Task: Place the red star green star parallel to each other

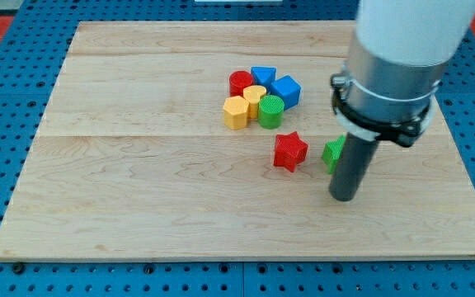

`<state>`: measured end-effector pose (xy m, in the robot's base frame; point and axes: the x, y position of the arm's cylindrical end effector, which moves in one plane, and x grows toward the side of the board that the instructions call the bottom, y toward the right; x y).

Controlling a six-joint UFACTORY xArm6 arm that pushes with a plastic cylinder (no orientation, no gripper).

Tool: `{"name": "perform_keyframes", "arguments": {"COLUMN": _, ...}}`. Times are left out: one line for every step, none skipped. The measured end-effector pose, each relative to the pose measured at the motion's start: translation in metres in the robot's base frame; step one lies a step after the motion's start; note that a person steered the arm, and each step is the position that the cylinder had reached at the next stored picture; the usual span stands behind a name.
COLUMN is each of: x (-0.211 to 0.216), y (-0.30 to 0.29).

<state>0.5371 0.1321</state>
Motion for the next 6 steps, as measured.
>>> {"name": "perform_keyframes", "arguments": {"x": -0.029, "y": -0.004}}
{"name": "perform_keyframes", "arguments": {"x": -0.062, "y": -0.025}}
{"name": "perform_keyframes", "arguments": {"x": -0.062, "y": -0.033}}
{"name": "perform_keyframes", "arguments": {"x": -0.037, "y": -0.04}}
{"name": "perform_keyframes", "arguments": {"x": -0.05, "y": -0.06}}
{"name": "perform_keyframes", "arguments": {"x": -0.061, "y": -0.066}}
